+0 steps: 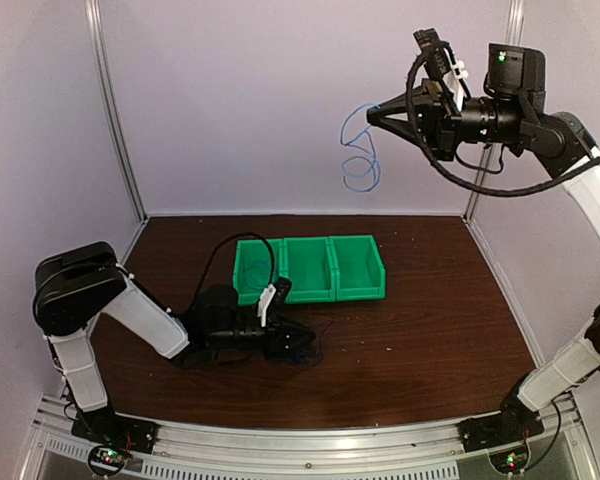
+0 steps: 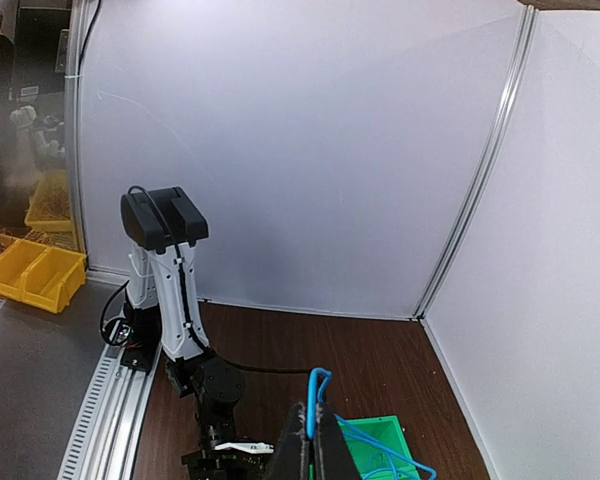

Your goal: Untangle the cables

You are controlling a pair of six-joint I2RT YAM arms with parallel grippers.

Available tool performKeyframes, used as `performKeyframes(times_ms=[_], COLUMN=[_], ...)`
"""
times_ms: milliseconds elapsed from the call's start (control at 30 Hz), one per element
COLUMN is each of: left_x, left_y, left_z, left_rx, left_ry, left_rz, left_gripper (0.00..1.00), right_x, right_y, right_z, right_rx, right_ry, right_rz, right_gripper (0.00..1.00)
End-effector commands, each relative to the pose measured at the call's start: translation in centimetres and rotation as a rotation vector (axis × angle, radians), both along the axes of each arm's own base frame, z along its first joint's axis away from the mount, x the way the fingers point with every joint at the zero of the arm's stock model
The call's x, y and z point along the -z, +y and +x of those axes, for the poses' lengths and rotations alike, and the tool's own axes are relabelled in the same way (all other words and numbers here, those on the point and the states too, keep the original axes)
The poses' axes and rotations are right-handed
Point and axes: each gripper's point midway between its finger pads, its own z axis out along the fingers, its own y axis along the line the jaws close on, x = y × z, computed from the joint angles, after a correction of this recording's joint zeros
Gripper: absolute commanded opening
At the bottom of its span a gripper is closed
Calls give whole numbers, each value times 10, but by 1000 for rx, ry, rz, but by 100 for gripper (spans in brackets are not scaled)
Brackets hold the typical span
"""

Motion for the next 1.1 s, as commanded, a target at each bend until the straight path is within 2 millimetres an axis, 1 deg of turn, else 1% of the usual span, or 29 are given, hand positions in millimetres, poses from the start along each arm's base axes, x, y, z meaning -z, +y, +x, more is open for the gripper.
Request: performKeyframes(times_ms=[0, 200, 333, 467, 567, 667, 767, 833, 867, 933, 1067], left_x=[-55, -103, -136, -167, -186, -193, -202, -207, -210, -215, -212], left_y=[-10, -8, -1, 5, 8, 5, 0, -6, -11, -22, -42], left_z=[-10, -15, -16, -12, -6, 3, 12, 21, 22, 18, 9], left_rx=[31, 25, 9, -20, -46, -68, -87, -120, -110, -52, 45], left_ry=[-107, -180, -249, -337, -408, -450, -473, -453, -452, -455, -432], left_rz=[-94, -139, -143, -107, -69, -15, -1, -6, -16, -47, -88], left_gripper=[39, 46, 48, 49, 50, 51, 51, 51, 51, 51, 50], right_x=[32, 77, 111, 150, 176, 200, 213, 216, 216, 216, 219], right_y=[-6, -10, -12, -13, -13, -12, -10, -8, -8, -7, -7], right_z=[4, 15, 14, 14, 13, 12, 10, 9, 9, 8, 5], right_rx=[41, 91, 87, 82, 72, 55, 39, 31, 30, 27, 21], right_ry=[25, 60, 94, 130, 166, 206, 228, 237, 240, 242, 250], right_rz=[-63, -146, -211, -277, -308, -332, -339, -336, -336, -337, -340], right_gripper=[0, 0, 0, 0, 0, 0, 0, 0, 0, 0, 0])
